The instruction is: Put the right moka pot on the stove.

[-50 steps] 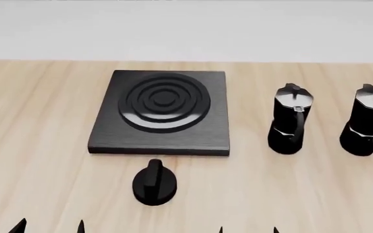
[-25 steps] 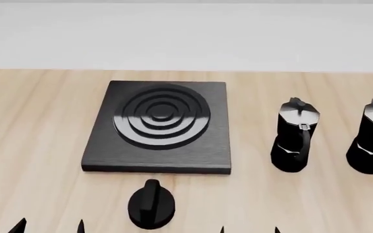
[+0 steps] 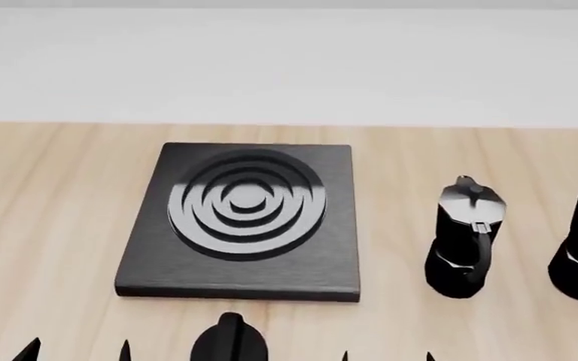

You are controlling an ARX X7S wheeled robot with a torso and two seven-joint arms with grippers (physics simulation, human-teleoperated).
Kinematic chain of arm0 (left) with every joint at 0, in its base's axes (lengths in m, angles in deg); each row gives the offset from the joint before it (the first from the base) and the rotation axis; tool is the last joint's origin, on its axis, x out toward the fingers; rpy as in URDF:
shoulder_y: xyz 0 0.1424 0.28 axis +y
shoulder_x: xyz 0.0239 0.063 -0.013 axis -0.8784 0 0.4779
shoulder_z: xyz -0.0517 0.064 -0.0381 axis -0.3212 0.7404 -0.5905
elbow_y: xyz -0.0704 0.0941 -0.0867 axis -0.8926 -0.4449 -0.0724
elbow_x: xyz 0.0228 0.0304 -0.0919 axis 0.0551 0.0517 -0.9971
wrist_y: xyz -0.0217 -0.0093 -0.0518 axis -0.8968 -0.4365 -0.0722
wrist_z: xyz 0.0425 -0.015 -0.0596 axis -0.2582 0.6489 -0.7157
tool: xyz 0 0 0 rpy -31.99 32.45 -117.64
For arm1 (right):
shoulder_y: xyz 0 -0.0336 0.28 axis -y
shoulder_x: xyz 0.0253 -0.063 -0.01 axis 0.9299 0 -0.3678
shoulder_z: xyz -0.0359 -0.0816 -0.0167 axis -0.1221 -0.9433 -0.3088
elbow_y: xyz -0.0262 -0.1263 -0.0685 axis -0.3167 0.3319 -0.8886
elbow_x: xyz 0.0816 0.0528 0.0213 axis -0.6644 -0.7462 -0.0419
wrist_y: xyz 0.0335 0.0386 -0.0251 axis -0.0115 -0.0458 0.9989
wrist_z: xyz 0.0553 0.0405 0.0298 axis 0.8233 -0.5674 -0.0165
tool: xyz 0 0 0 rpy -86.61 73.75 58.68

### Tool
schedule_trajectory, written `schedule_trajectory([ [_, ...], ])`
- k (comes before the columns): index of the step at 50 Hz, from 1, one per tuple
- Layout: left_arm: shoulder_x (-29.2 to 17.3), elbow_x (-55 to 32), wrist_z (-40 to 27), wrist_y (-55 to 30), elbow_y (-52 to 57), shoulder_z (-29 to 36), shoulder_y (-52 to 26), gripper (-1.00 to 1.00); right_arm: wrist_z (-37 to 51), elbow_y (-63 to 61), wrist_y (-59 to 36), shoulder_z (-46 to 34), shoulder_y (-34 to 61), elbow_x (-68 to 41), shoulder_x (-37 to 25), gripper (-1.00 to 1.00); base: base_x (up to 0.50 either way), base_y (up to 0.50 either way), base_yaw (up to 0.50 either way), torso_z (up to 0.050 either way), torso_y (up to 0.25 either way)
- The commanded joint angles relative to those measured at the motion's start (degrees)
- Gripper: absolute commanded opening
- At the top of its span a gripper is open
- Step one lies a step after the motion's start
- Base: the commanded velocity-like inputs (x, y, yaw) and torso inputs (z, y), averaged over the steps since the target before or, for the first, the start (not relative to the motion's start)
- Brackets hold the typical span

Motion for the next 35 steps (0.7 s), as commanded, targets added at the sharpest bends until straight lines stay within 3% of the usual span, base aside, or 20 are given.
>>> schedule_trajectory([
  [1, -0.18, -0.19, -0.23, 0.06, -0.05, 0.23, -0.07, 1.0, 0.1, 0.63, 0.44, -0.24, 0.23, -0.14, -0.06, 1.0, 0.16, 0.0, 0.0, 0.0, 0.0],
  [35, -0.8, -0.83, -0.84, -0.19, 0.25, 0.99, -0.26, 1.0, 0.51, 0.46, 0.3, -0.98, 0.52, -0.74, -0.65, 1.0, 0.15, 0.0, 0.0, 0.0, 0.0],
])
